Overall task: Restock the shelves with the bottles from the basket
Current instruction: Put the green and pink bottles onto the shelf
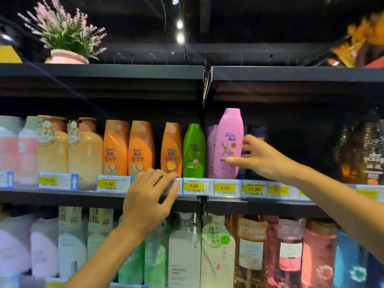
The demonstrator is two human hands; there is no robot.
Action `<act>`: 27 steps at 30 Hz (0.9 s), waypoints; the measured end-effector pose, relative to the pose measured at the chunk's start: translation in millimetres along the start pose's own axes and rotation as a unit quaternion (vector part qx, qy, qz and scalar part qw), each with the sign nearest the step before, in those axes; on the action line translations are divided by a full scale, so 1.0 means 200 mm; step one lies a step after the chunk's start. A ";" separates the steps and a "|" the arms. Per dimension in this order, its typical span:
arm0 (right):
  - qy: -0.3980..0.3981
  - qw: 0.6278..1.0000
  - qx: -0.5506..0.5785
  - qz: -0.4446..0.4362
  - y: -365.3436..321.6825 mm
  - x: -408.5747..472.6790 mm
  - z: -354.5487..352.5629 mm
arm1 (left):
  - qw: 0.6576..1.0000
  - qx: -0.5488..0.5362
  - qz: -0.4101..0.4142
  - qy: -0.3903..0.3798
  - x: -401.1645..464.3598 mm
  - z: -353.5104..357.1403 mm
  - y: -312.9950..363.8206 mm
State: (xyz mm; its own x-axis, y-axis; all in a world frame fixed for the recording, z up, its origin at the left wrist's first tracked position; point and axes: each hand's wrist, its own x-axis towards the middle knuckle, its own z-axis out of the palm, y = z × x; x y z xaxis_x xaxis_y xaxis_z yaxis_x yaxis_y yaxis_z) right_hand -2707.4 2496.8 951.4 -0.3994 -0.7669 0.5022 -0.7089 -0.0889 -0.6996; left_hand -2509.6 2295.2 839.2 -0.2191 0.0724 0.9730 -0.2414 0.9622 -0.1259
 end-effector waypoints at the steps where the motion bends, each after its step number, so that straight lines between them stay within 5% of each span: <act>1: -0.006 1.000 -0.005 0.011 0.00 0.02 0.00 | 1.000 0.006 0.004 0.010 0.00 0.01 0.00; 8: -0.087 0.991 -0.067 0.078 0.01 0.09 0.01 | 1.000 0.015 0.012 0.024 -0.02 0.02 -0.01; 27: -0.050 0.966 -0.241 0.084 -0.01 0.14 0.09 | 1.000 0.023 -0.003 0.019 -0.02 0.02 -0.01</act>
State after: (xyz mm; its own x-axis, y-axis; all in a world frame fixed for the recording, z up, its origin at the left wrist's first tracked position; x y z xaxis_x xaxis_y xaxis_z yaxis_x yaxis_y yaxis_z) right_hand -2706.7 2464.2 957.8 -0.4916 -0.8042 0.3340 -0.8366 0.3298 -0.4374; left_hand -2511.3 2292.9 834.1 -0.1824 0.0770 0.9802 -0.2851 0.9499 -0.1277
